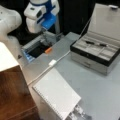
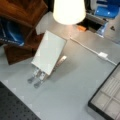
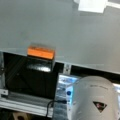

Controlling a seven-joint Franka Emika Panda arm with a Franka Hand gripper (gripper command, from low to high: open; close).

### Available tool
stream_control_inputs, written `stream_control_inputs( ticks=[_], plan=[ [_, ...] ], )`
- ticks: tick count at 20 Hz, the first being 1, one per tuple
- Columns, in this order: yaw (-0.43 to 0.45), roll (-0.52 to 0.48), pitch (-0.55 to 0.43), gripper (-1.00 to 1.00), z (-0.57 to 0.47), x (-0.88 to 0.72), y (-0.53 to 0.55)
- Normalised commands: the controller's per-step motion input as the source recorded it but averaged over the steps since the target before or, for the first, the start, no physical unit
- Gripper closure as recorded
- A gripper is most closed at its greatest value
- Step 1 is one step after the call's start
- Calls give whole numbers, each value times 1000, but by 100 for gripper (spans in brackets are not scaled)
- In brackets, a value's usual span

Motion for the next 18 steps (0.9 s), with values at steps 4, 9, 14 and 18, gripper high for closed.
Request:
stream_control_inputs(
  ticks=[4,9,14,18],
  plan=[
    [-75,-104,-216,100,-228,-181,42],
    [-106,-14,-166,100,-180,-84,118],
    [-131,23,-125,100,-282,-80,182],
    [-124,24,-143,100,-366,-72,246]
  ],
)
